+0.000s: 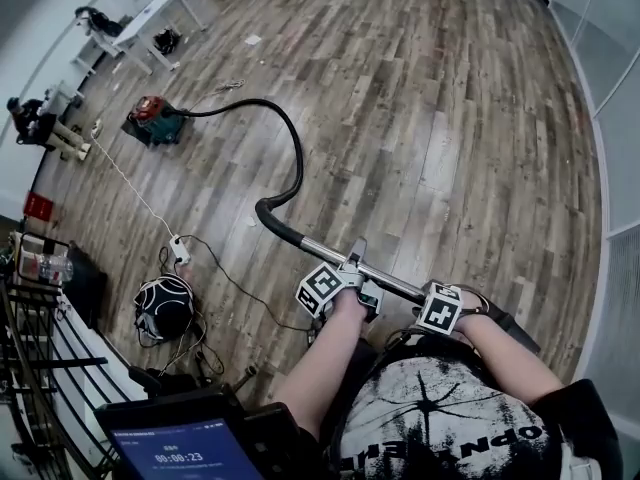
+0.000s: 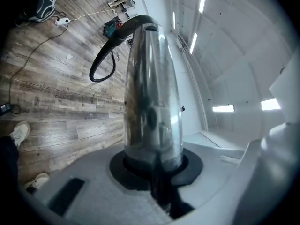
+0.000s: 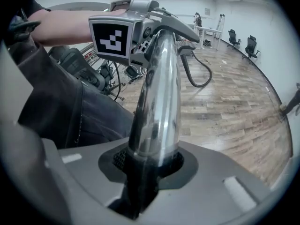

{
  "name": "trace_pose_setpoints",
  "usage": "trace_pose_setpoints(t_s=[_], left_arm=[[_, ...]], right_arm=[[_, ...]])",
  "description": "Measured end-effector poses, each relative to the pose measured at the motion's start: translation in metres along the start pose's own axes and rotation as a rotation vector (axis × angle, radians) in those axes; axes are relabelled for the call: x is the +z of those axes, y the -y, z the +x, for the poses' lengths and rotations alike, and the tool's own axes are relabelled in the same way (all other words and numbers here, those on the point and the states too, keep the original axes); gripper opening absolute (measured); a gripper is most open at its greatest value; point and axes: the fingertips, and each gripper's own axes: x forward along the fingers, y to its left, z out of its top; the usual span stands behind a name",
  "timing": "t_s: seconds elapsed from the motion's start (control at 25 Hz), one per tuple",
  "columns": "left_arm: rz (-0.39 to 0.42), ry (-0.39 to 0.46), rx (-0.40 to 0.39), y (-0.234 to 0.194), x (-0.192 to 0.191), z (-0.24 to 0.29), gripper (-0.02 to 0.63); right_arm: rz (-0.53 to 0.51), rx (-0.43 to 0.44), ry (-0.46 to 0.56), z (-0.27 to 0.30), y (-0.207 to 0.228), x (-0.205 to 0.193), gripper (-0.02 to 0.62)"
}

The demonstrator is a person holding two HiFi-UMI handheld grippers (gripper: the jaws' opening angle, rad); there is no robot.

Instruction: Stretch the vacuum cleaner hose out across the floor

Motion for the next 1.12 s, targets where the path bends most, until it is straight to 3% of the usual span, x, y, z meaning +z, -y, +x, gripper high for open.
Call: trace_pose_setpoints(t_s=[0.44,0.76,1.12], left_arm=[[0.030,-0.010,0.080,0.000,-0.107,0.003,0.051],[0.039,0.001,0.076,-0.002,-0.122,-0.014,0.052],[-0.002,0.027,0.025,-0.011,-0.130,-0.075,0.051]], right_arm=[[0.021,0.066,0.043,-0.012,-0.025,-0.101,0.114],[0.010,0.068,0.054,-0.009,-0.044,-0.113,0.115],[-0.020,0.025,0.005,-0.007,-0.098,-0.113,0.115]])
